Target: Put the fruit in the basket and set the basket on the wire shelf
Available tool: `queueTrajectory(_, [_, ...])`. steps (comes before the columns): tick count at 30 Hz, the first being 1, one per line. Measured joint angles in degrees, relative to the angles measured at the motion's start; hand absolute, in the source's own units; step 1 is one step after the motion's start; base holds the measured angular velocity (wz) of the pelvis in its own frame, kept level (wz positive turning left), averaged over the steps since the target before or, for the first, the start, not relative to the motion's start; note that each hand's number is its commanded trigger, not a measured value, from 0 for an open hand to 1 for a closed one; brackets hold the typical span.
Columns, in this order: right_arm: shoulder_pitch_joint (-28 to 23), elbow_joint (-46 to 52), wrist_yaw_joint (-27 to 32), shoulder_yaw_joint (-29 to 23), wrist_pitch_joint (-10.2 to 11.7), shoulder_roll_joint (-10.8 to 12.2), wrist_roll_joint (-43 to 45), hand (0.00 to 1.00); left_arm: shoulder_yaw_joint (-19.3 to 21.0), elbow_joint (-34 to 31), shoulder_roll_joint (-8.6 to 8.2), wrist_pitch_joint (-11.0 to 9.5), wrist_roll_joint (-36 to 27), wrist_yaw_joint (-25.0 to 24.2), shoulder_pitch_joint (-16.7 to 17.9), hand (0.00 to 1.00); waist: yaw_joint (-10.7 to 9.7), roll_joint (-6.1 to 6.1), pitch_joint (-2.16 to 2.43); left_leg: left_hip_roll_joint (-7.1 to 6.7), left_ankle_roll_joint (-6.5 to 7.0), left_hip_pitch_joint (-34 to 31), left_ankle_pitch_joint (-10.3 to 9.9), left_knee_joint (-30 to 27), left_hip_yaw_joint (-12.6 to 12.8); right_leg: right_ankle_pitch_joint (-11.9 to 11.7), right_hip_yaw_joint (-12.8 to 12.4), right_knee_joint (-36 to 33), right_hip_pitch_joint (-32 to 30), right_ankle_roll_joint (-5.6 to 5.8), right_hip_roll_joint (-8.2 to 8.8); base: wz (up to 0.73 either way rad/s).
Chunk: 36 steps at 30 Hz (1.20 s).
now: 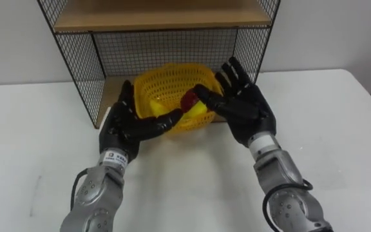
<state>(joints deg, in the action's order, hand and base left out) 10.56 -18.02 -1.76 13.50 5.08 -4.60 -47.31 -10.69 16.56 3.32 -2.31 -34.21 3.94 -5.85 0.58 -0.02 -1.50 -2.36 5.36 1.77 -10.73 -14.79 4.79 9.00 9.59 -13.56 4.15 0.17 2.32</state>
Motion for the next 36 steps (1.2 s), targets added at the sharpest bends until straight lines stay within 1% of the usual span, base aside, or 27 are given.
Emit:
queueTrajectory(1, [0.79, -0.55, 0.76, -0.25, -0.81, 0.09, 0.13, 0.00, 0.04, 0.58, -0.08, 0.92, 0.00, 0.93, -1.02, 0.00, -0.05, 0.00, 0.00, 0.00, 0.00, -0.06, 0.00, 0.02, -0.03, 0.00, -0.01, 0.02, -0.05, 0.00, 0.00, 0.00])
queueTrajectory(3, [2.04, -0.74, 1.95, -0.76, -1.90, 0.19, 0.25, 0.00, 0.39, 0.86, -0.13, 1.78, -0.02, 1.88, -2.25, 0.00, -0.17, 0.01, 0.00, -0.04, -0.01, -0.08, 0.04, 0.14, -0.06, 0.00, -0.02, 0.04, -0.09, 0.00, 0.00, 0.00])
queueTrajectory(6, [4.70, -0.85, 4.17, -0.99, -3.65, 0.40, 0.25, 0.00, 0.87, 2.39, -0.46, 3.96, -0.02, 3.70, -5.35, 0.00, -0.09, 0.16, 0.06, -0.06, -0.02, -0.08, 0.19, 0.15, -0.04, -0.04, -0.08, 0.04, -0.12, -0.01, -0.01, 0.00])
queueTrajectory(7, [6.16, -1.68, 4.40, -1.07, -3.78, 0.46, 0.07, 0.00, 1.06, 2.90, -0.70, 4.73, 0.02, 4.72, -6.52, 0.00, -0.12, 0.32, 0.05, -0.05, -0.02, -0.05, 0.24, 0.18, -0.08, -0.15, -0.08, 0.23, 0.05, 0.00, -0.05, 0.00])
queueTrajectory(8, [7.19, -2.66, 4.54, -1.07, -3.81, 0.47, -0.02, 0.00, 1.06, 3.24, -0.75, 5.03, 0.02, 5.18, -7.15, 0.00, -0.18, 0.43, 0.07, -0.04, -0.02, 0.01, 0.28, 0.21, -0.15, -0.33, -0.06, 0.60, 0.27, 0.00, -0.12, 0.04])
queueTrajectory(10, [10.45, -6.41, 5.16, -1.24, -4.03, 0.46, -0.56, 0.00, 1.27, 5.10, -1.19, 6.52, -0.12, 7.06, -9.92, 0.00, -0.14, 0.73, 0.07, -0.02, -0.02, 0.94, 0.82, 1.27, -0.21, -1.07, -0.01, 2.06, 1.41, -0.03, -0.30, 0.02])
queueTrajectory(11, [11.09, -7.19, 5.30, -1.24, -4.19, 0.47, -1.15, 0.00, 1.29, 5.26, -1.16, 6.94, -0.16, 7.50, -10.43, 0.00, -0.17, 0.76, 0.09, -0.04, -0.04, 1.06, 0.95, 1.48, -0.22, -1.15, -0.01, 2.14, 1.45, -0.04, -0.29, 0.00])
queueTrajectory(13, [13.57, -11.26, 5.64, -1.30, -5.30, 0.53, -2.11, 0.00, 1.51, 7.01, -1.23, 7.55, -0.28, 8.56, -12.41, 0.00, -0.15, 0.97, 0.21, -0.04, -0.11, 1.56, 1.08, 1.84, -0.21, -1.18, 0.07, 2.18, 1.76, -0.07, -0.27, 0.00])
queueTrajectory(16, [14.29, -12.94, 6.25, -1.52, -6.53, 0.57, -1.92, 0.00, 2.63, 9.10, -1.52, 9.27, -0.04, 9.69, -14.78, 0.00, -0.16, 1.26, 0.25, -0.04, -0.14, 1.68, 1.17, 2.05, -0.20, -1.19, 0.16, 2.17, 1.77, -0.08, -0.22, 0.00])
queueTrajectory(18, [14.39, -12.94, 6.33, -1.68, -7.03, 0.72, -1.87, 0.00, 3.02, 9.17, -1.62, 9.90, -0.06, 10.31, -15.32, 0.00, -0.24, 1.33, 0.28, -0.04, -0.14, 1.61, 1.18, 2.05, -0.20, -1.19, 0.16, 2.11, 1.68, -0.08, -0.22, 0.00])
queueTrajectory(19, [14.90, -13.05, 6.67, -2.05, -7.85, 0.72, -1.75, 0.00, 3.84, 9.16, -1.87, 10.33, -0.07, 10.54, -15.65, 0.00, -0.24, 1.32, 0.28, -0.04, -0.14, 1.53, 1.20, 2.05, -0.19, -1.19, 0.12, 2.02, 1.54, -0.08, -0.21, 0.00])
queueTrajectory(21, [15.81, -13.12, 7.01, -2.77, -8.88, 0.74, -1.69, 0.00, 4.25, 9.16, -1.95, 11.00, -0.06, 10.78, -16.14, 0.00, -0.25, 1.32, 0.29, -0.06, -0.12, 1.46, 1.23, 2.05, -0.19, -1.19, 0.11, 2.01, 1.47, -0.08, -0.19, 0.00])
queueTrajectory(27, [16.56, -13.15, 7.84, -3.57, -10.08, 0.84, -1.65, 0.00, 4.56, 9.16, -2.20, 12.21, -0.04, 11.68, -16.70, 0.00, -0.19, 1.26, 0.33, -0.08, -0.10, 1.29, 1.28, 2.02, -0.19, -1.19, 0.15, 2.01, 1.30, -0.08, -0.14, 0.00])
queueTrajectory(30, [16.69, -13.73, 7.84, -3.59, -10.14, 0.89, -1.72, 0.00, 5.18, 9.35, -2.31, 13.05, 0.07, 11.73, -17.24, 0.00, -0.22, 1.19, 0.40, -0.08, -0.09, 1.59, 1.28, 2.03, -0.19, -1.19, 0.11, 2.03, 1.59, -0.08, 0.11, 0.00])
queueTrajectory(33, [17.94, -17.74, 7.31, -3.78, -9.97, 1.43, -1.88, 0.00, 5.21, 10.62, -2.03, 13.23, 0.12, 11.60, -17.56, 0.00, -0.22, 1.19, 0.40, -0.10, -0.10, 2.39, 1.34, 2.13, -0.20, -1.19, 0.14, 2.06, 2.41, -0.08, 0.19, 0.00])
queueTrajectory(36, [17.98, -18.67, 6.78, -4.58, -10.01, 2.01, -2.03, 0.00, 5.29, 11.62, -2.04, 13.49, 0.06, 11.55, -17.56, 0.00, -0.29, 1.20, 0.43, -0.16, -0.12, 2.63, 1.30, 2.09, -0.31, -1.18, 0.29, 2.14, 2.77, -0.07, 0.21, 0.02])
